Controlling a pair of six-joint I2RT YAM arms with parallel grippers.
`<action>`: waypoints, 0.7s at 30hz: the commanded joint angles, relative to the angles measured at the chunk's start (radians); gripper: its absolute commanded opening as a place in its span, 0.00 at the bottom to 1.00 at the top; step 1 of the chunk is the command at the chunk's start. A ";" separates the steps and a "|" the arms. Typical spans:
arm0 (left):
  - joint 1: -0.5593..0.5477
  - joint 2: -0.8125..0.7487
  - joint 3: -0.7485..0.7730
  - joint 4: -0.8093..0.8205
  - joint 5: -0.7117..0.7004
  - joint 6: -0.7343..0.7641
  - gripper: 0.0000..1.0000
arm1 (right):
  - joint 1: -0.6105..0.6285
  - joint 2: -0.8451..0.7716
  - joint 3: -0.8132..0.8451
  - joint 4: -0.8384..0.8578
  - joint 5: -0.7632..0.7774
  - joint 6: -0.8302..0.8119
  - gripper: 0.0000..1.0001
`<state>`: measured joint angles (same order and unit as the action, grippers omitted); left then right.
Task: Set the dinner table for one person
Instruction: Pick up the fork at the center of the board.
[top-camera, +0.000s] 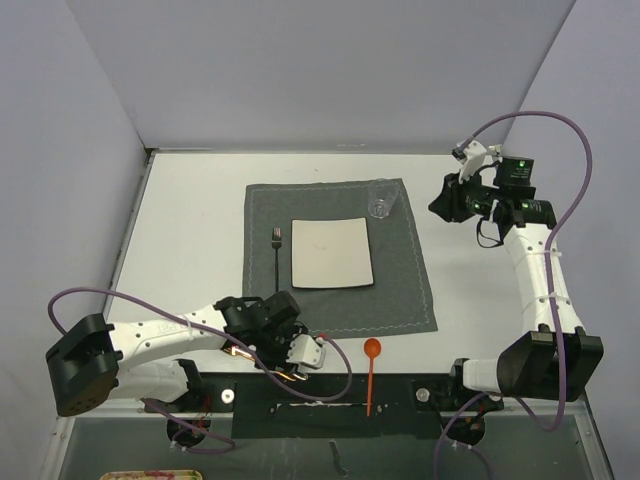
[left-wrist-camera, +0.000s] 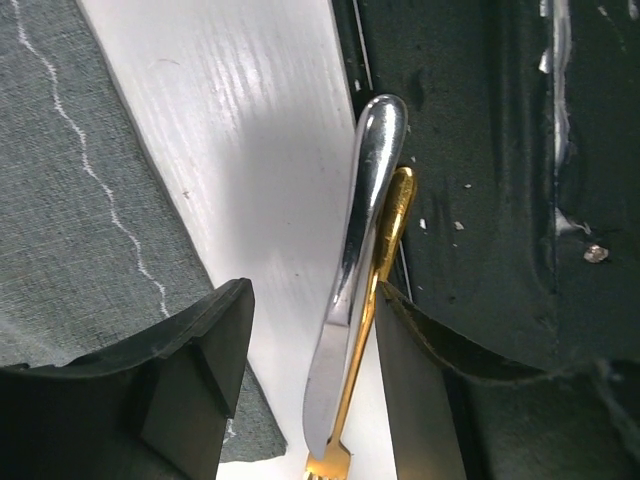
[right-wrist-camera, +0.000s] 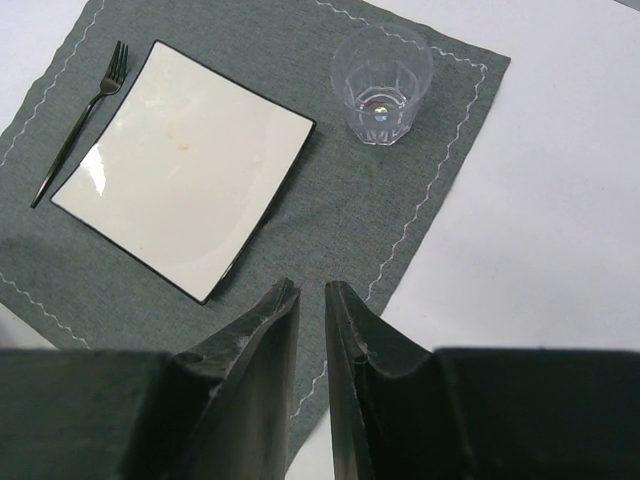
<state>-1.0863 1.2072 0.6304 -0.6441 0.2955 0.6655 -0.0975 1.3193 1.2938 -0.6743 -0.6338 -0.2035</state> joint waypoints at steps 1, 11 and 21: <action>-0.012 -0.003 -0.008 0.110 -0.030 -0.002 0.50 | -0.009 -0.036 0.043 0.009 -0.032 -0.016 0.19; -0.020 0.033 -0.013 0.136 -0.036 0.014 0.49 | -0.019 -0.026 0.050 0.010 -0.050 -0.008 0.18; -0.024 0.065 0.020 0.047 0.002 0.041 0.49 | -0.019 -0.022 0.054 0.004 -0.083 0.014 0.18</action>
<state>-1.1007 1.2671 0.6151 -0.5735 0.2619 0.6849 -0.1108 1.3193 1.3010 -0.6903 -0.6785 -0.2012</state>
